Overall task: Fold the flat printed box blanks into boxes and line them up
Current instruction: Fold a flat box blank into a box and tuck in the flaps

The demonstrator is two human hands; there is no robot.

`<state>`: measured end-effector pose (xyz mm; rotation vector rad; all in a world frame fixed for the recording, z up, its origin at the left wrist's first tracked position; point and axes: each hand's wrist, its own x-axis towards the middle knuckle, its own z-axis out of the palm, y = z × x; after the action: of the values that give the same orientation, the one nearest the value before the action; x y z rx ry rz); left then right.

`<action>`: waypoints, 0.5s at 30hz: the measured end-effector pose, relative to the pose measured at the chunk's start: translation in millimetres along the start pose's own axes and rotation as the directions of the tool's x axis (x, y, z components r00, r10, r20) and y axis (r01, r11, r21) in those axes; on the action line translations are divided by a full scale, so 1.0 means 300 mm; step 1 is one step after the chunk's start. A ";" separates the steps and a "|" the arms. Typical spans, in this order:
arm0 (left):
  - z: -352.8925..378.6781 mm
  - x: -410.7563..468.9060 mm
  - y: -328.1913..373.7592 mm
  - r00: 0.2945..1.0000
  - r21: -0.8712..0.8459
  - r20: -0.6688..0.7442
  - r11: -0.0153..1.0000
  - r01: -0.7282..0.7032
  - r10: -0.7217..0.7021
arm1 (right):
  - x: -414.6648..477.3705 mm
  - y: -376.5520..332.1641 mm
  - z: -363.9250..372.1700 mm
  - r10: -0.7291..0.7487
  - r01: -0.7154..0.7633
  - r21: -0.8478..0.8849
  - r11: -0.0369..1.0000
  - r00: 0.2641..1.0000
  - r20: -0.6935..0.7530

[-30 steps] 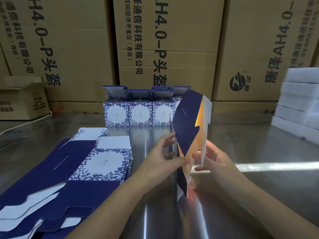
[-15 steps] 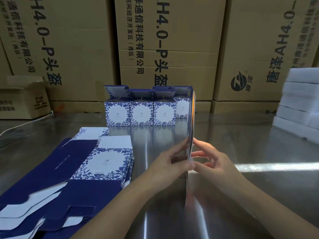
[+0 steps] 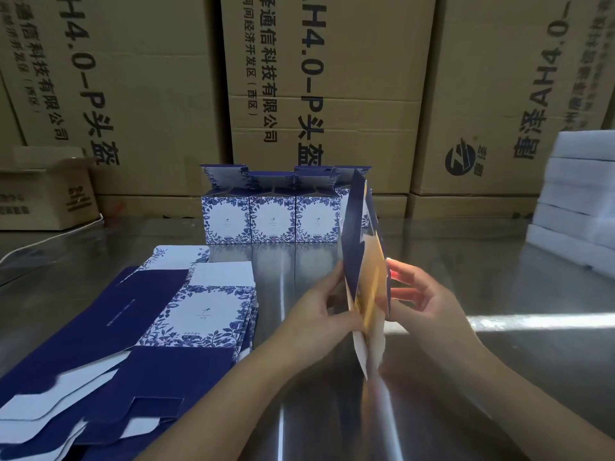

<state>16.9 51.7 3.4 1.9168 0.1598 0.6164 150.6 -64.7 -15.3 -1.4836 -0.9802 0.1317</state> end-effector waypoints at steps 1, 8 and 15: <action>0.002 0.000 -0.002 1.000 -0.003 -0.001 1.000 0.001 -0.001 | 0.000 -0.001 -0.001 -0.010 0.009 0.005 1.000 1.000 0.008; 0.025 -0.019 -0.001 0.997 0.075 0.065 0.996 -0.049 0.044 | -0.010 -0.017 0.004 -0.034 0.036 -0.010 0.999 0.991 0.132; 0.015 -0.005 -0.007 0.999 0.084 0.045 0.996 -0.011 0.007 | -0.006 -0.019 0.002 -0.042 0.046 -0.059 0.997 0.997 0.065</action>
<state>18.0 48.4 -0.3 2.0118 0.1509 0.5807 146.3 -66.1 -11.3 -1.5198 -1.0753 0.1188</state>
